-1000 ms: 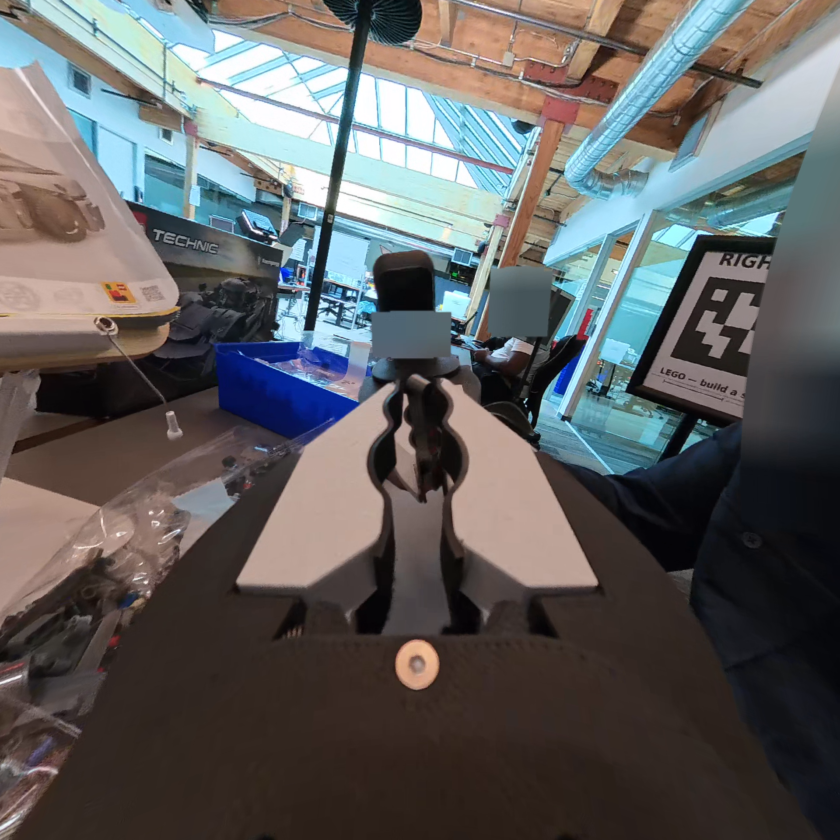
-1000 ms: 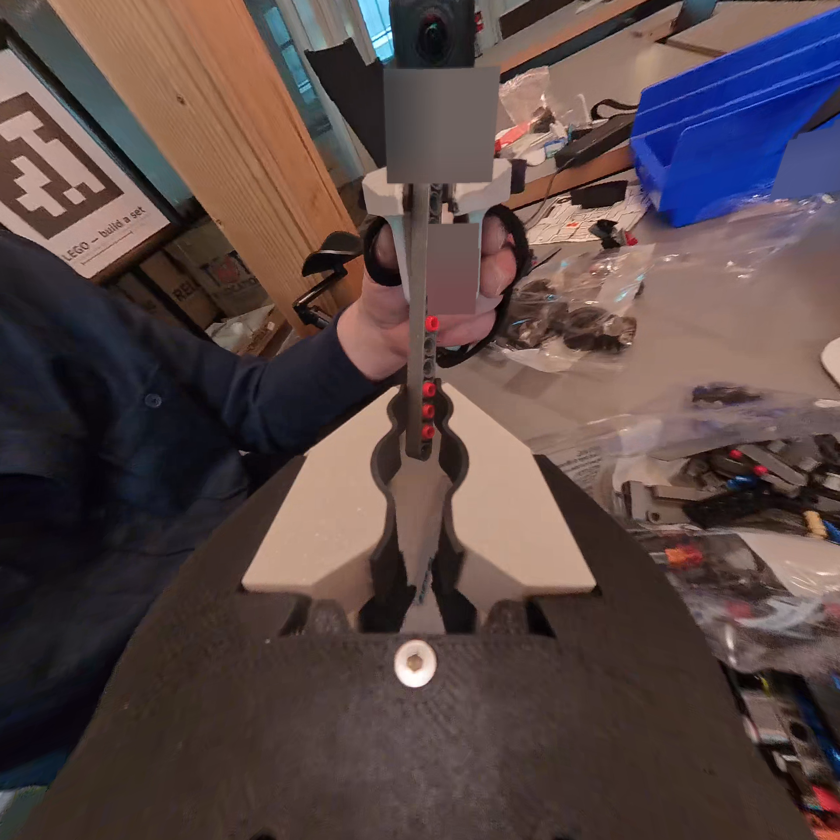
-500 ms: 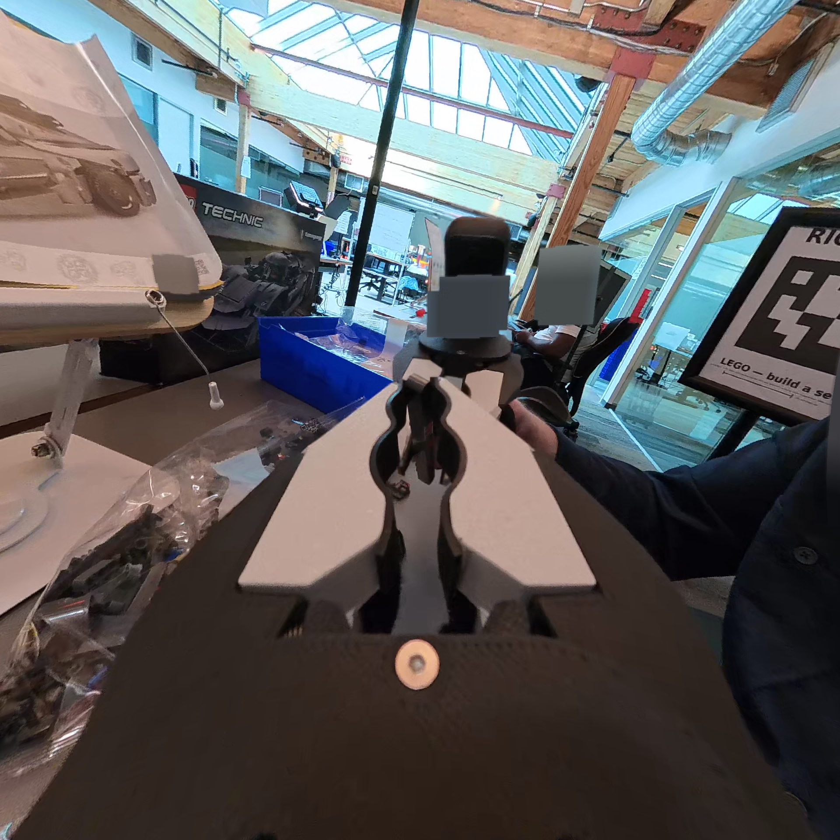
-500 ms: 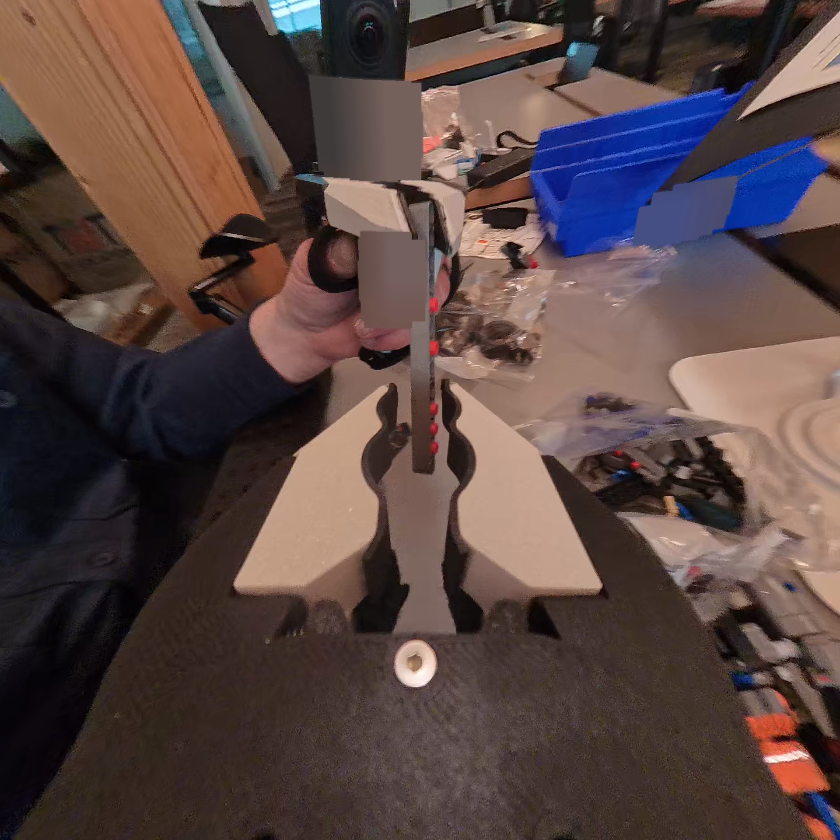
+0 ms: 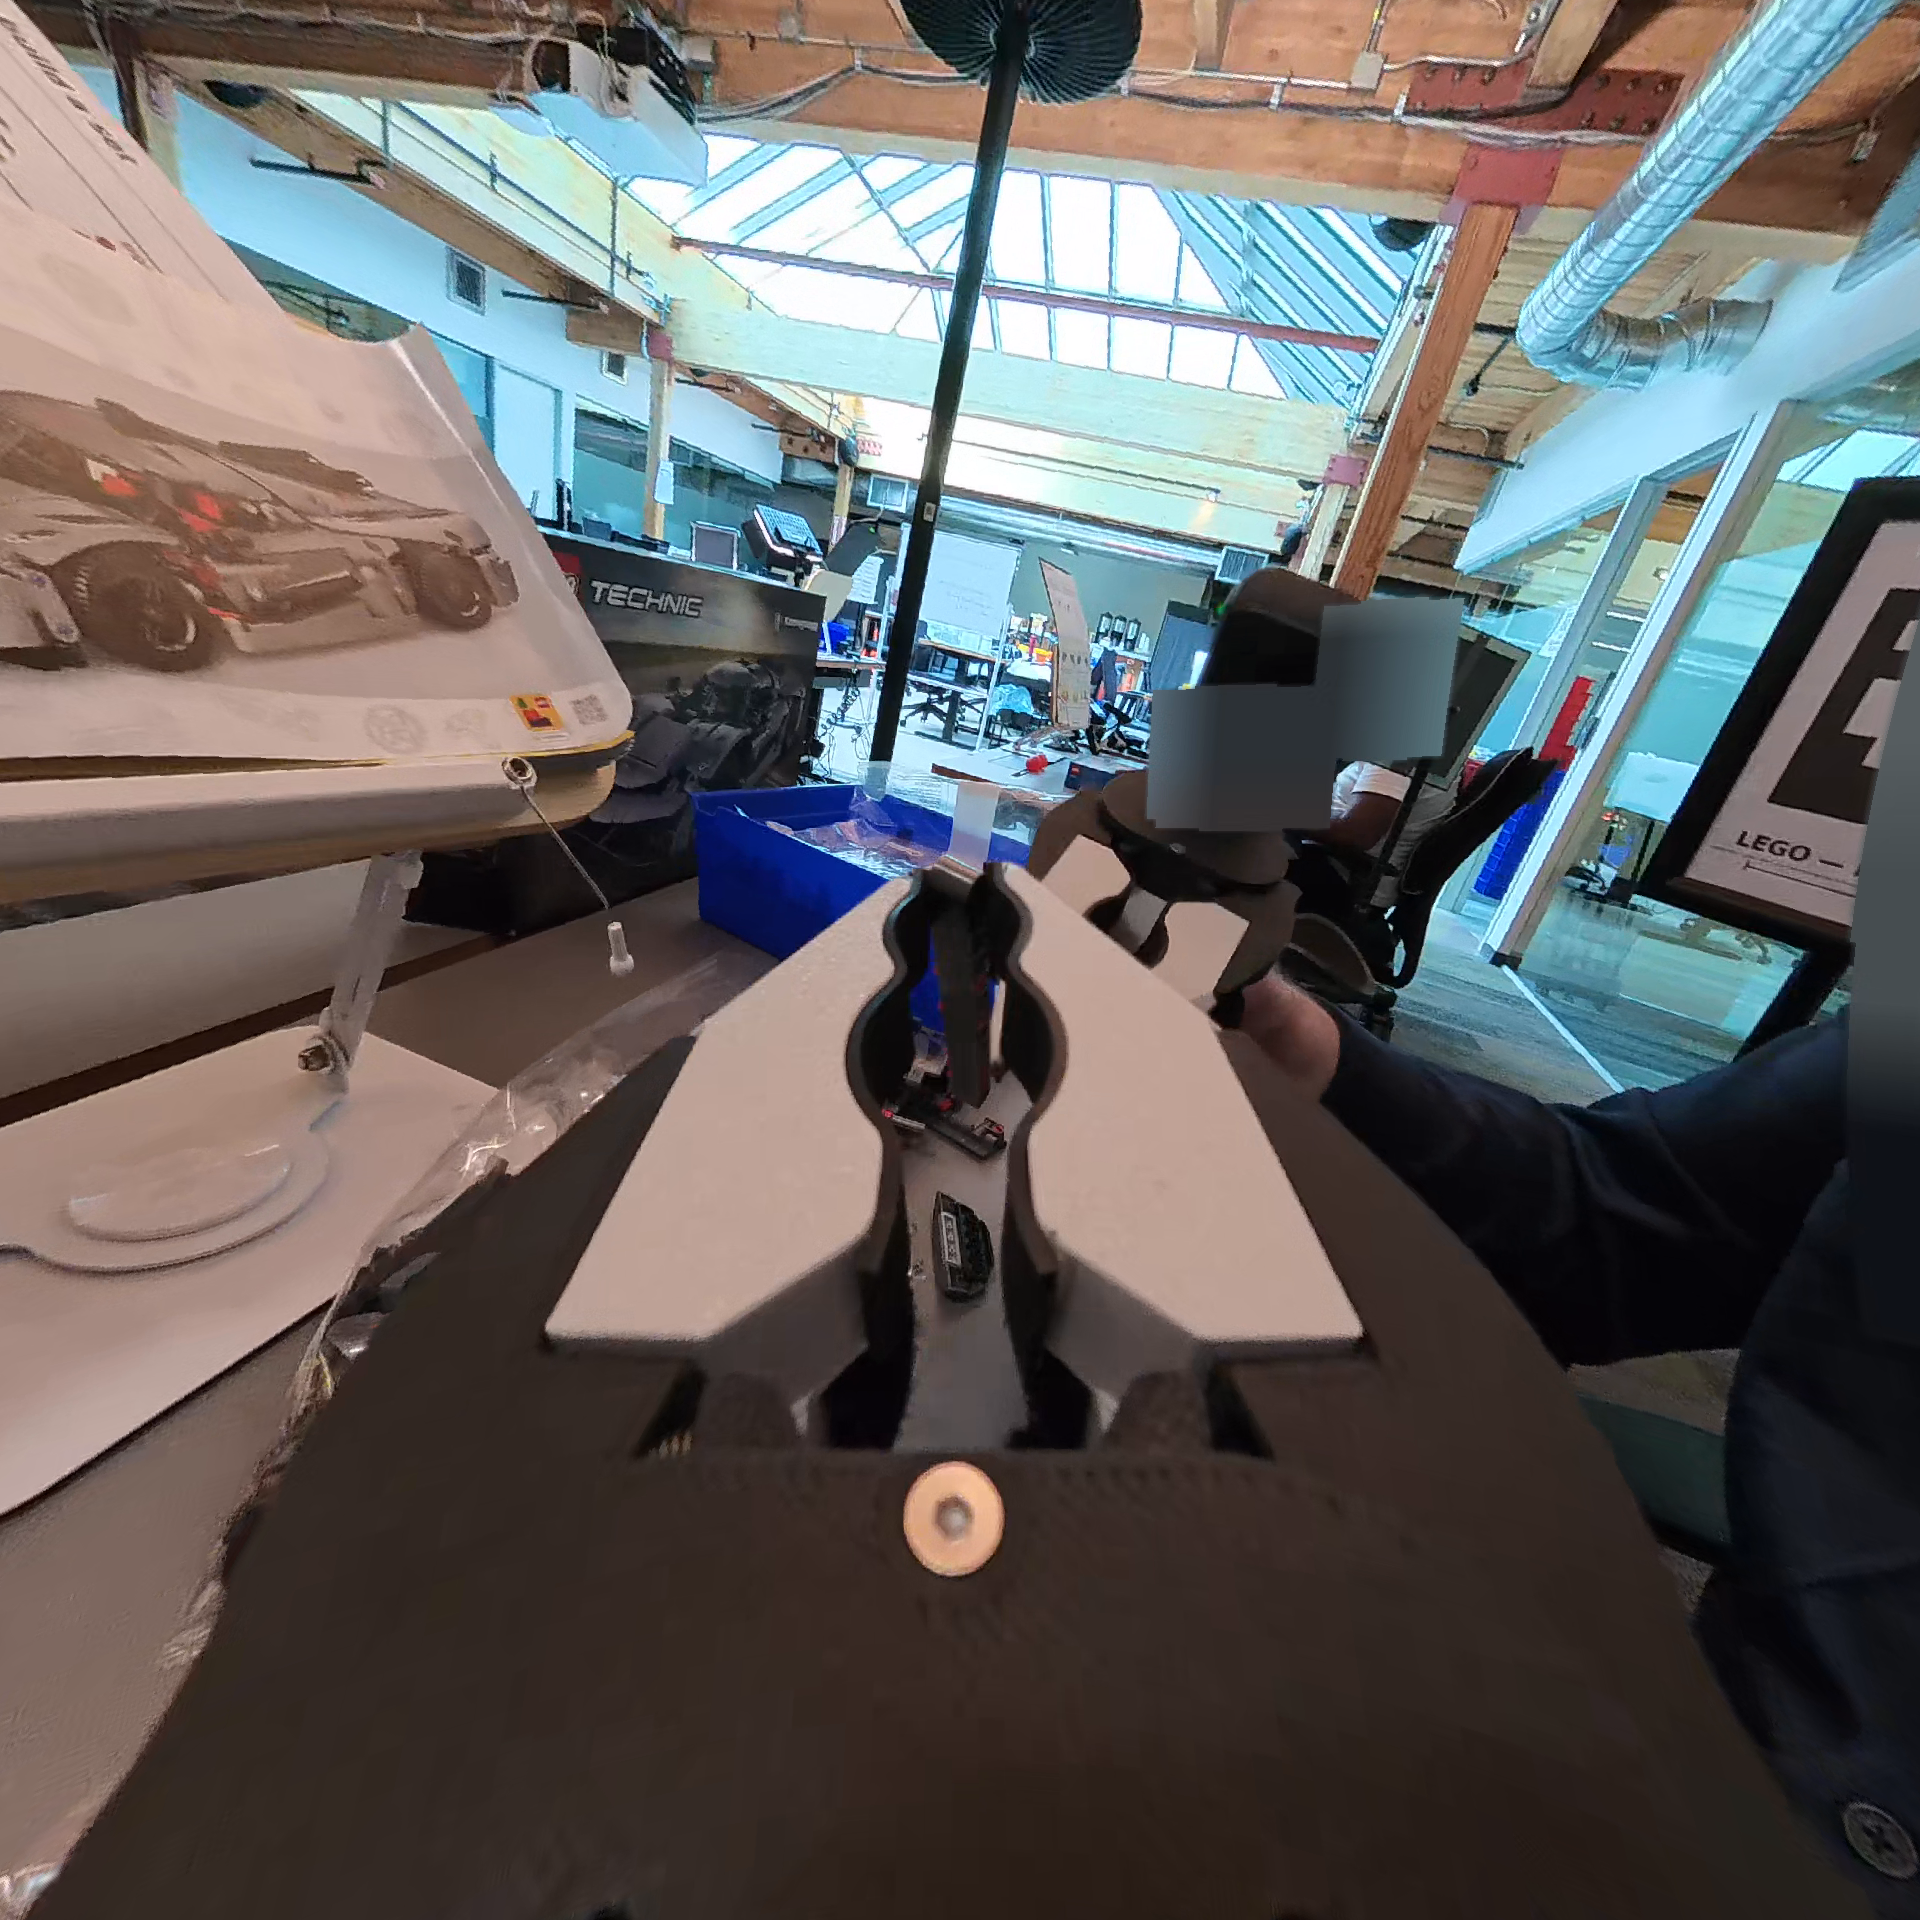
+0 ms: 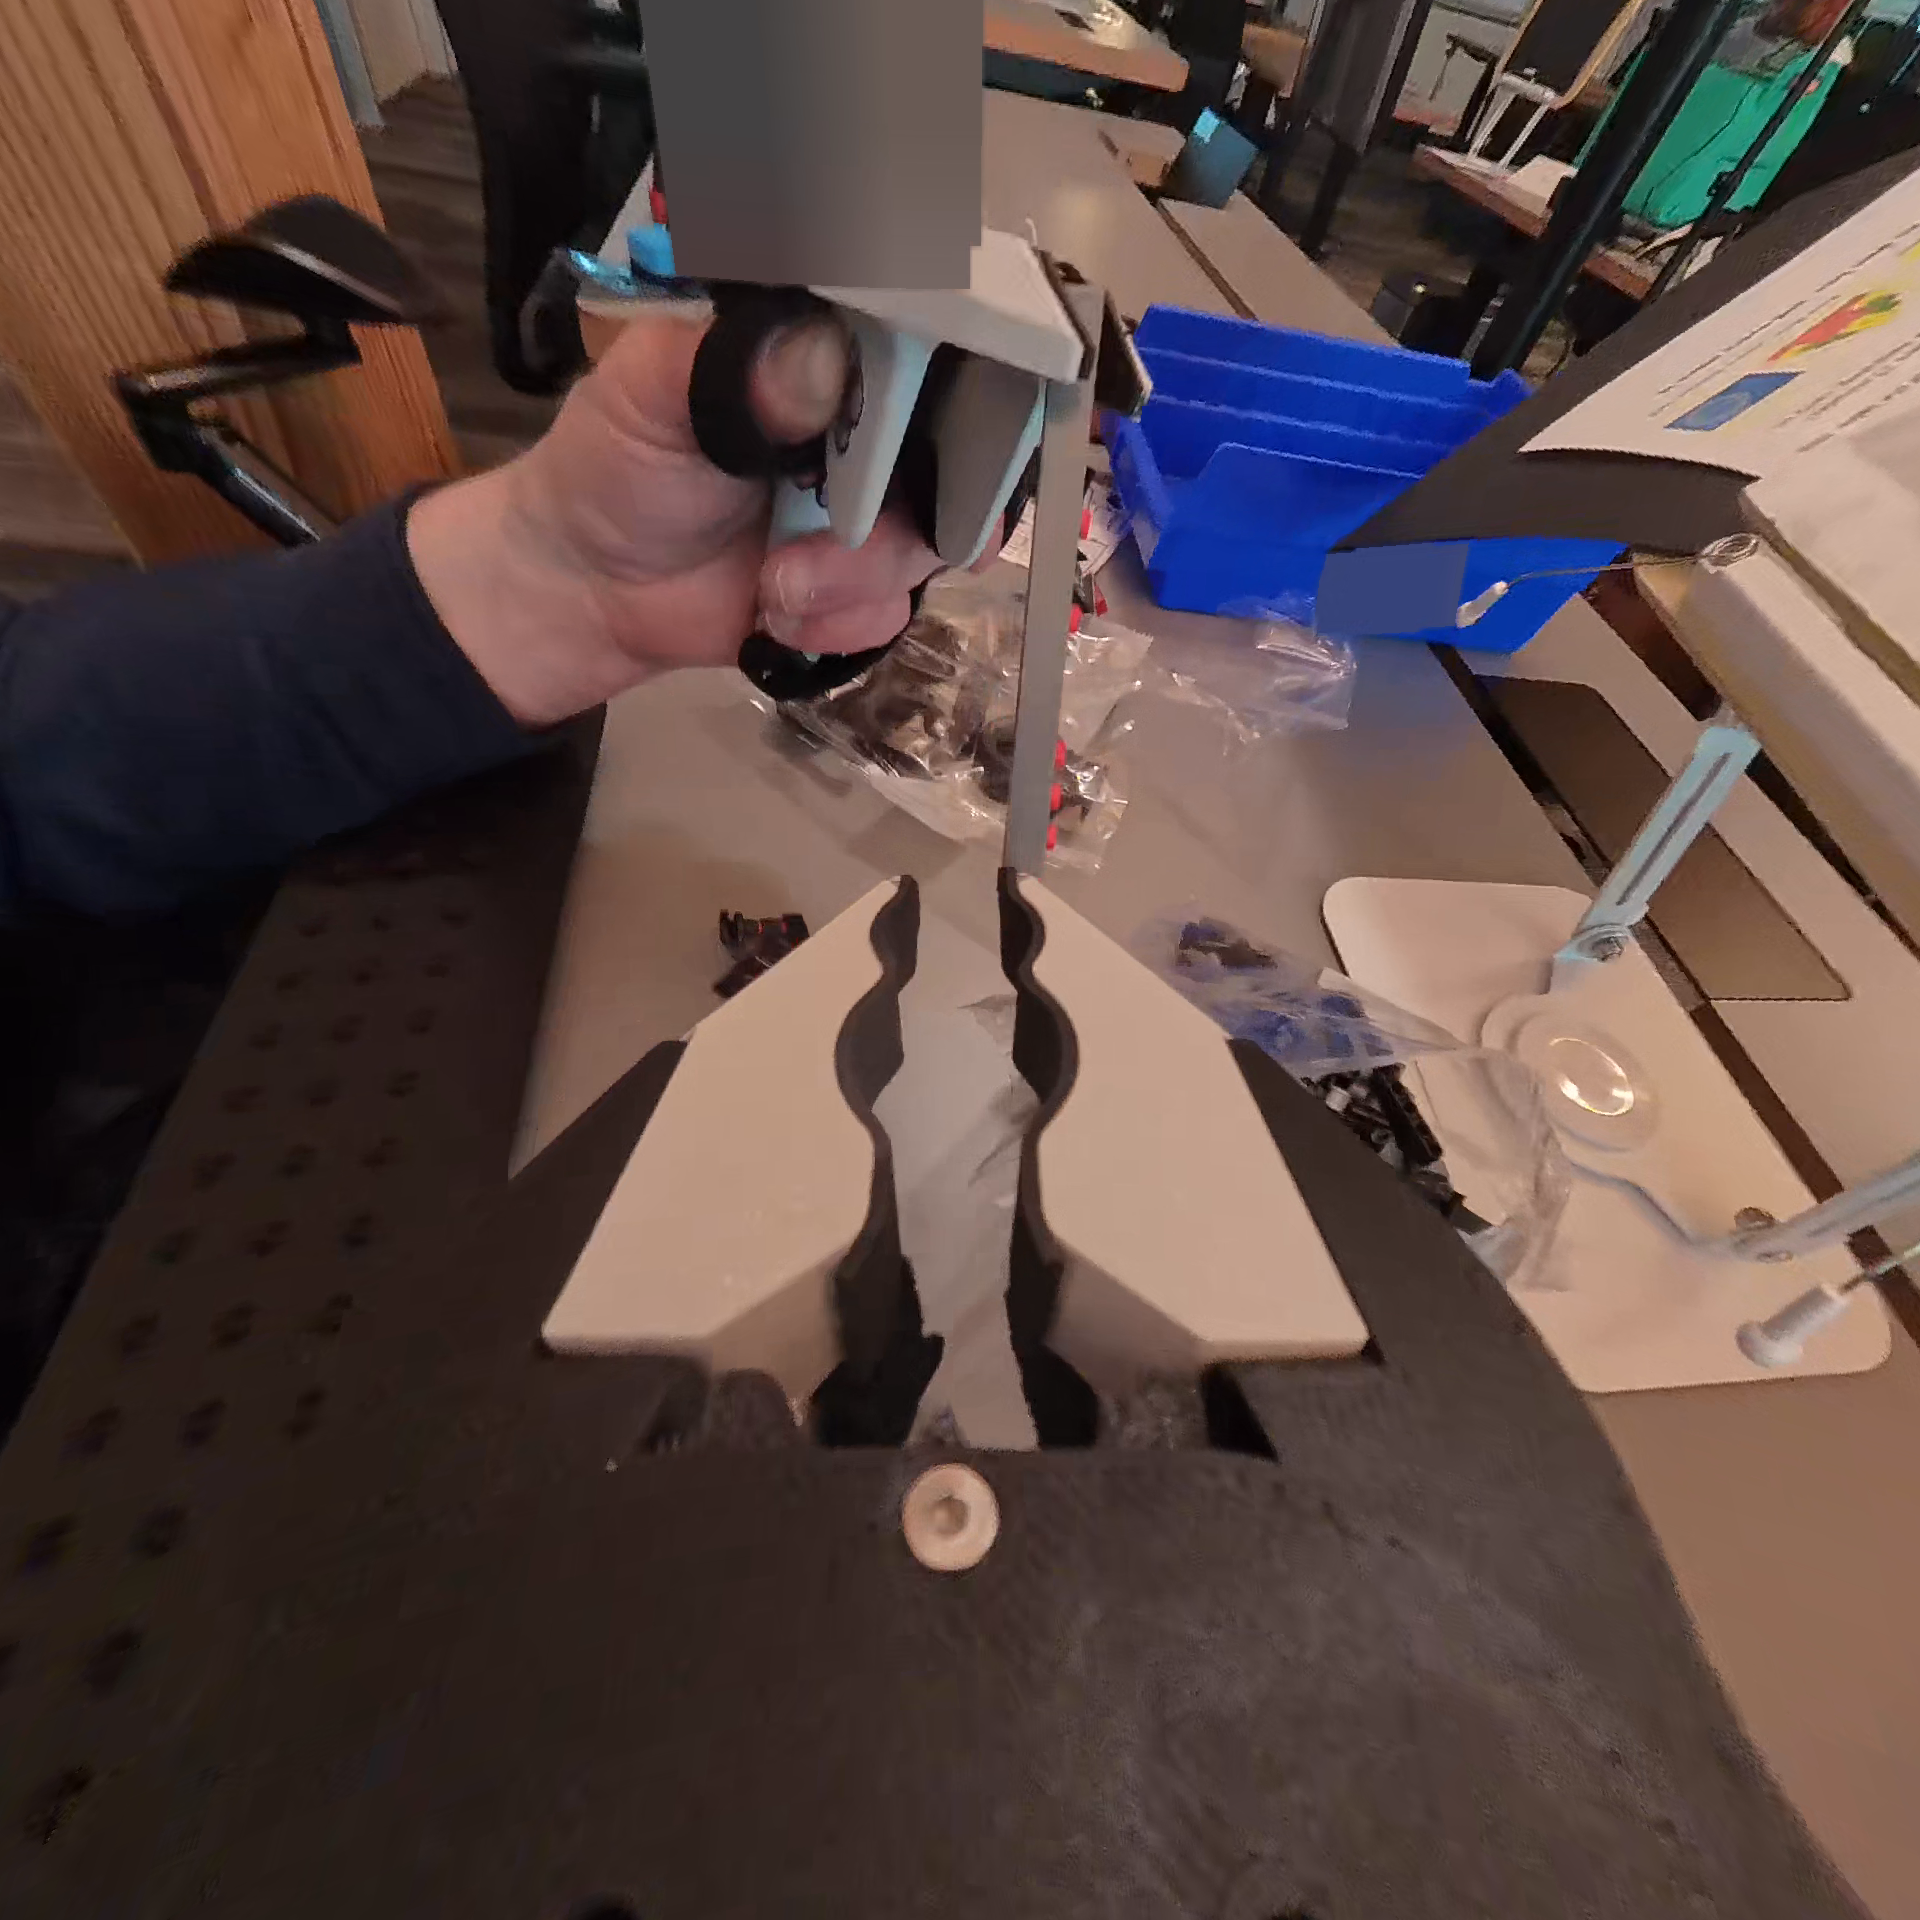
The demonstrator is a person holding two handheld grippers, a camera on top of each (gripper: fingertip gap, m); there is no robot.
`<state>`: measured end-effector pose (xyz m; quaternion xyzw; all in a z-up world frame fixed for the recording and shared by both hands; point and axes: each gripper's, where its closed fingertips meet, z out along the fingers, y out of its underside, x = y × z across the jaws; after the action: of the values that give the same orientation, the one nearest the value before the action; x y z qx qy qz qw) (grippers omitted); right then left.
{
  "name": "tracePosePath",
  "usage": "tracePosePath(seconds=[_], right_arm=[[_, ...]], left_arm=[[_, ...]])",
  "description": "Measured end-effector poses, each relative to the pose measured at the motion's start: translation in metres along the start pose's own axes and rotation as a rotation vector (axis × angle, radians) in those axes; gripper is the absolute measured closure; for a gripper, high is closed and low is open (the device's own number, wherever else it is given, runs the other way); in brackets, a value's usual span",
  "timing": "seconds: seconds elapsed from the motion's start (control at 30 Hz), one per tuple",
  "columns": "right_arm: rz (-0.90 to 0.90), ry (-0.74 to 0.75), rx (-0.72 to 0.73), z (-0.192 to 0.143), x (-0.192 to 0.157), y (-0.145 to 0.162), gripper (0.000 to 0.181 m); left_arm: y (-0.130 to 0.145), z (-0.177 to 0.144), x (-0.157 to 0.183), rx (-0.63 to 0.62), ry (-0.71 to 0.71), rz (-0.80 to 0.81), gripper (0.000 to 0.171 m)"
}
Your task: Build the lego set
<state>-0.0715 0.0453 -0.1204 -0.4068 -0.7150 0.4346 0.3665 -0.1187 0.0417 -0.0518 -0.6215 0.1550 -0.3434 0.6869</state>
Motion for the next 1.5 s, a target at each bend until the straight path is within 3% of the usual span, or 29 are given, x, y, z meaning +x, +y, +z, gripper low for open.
tracePosePath(seconds=[0.1,0.23,0.4,0.57,0.7,0.9,1.0,1.17,1.33,1.4,1.5], right_arm=[[-0.003,-0.003,0.041,-0.01,0.001,-0.004,0.171],[-0.023,-0.185,0.067,-0.02,-0.029,-0.006,0.181],[-0.093,-0.33,-0.091,0.014,-0.076,0.017,0.173],[-0.146,-0.229,-0.32,0.073,-0.084,0.053,0.172],[-0.026,-0.234,-0.321,0.096,-0.085,0.054,0.167],[-0.076,-0.195,-0.493,0.128,-0.091,0.089,0.159],[-0.098,-0.183,-0.492,0.136,-0.09,0.091,0.173],[-0.058,-0.263,-0.441,0.12,-0.096,0.078,0.176],[-0.096,-0.381,-0.316,0.067,-0.1,0.058,0.176],[-0.072,-0.433,-0.24,0.037,-0.097,0.047,0.176],[-0.042,-0.443,-0.109,-0.006,-0.083,0.031,0.176]], left_arm=[[0.001,0.002,0.001,-0.001,0.008,-0.009,0.165],[0.006,0.005,-0.001,-0.034,-0.027,0.015,0.164],[0.005,0.003,-0.006,-0.025,-0.052,0.011,0.165],[0.007,0.002,-0.012,-0.033,-0.076,0.003,0.165],[0.011,0.003,-0.017,-0.059,-0.112,0.005,0.165],[0.012,0.003,-0.018,-0.076,-0.128,0.02,0.164],[0.011,0.001,-0.019,-0.07,-0.131,0.015,0.164],[0.011,0.001,-0.02,-0.069,-0.129,0.008,0.165],[0.015,0.002,-0.016,-0.088,-0.102,-0.001,0.164],[0.023,0.006,-0.006,-0.132,-0.032,-0.027,0.164],[0.051,0.012,0.011,-0.297,0.072,-0.03,0.164]])
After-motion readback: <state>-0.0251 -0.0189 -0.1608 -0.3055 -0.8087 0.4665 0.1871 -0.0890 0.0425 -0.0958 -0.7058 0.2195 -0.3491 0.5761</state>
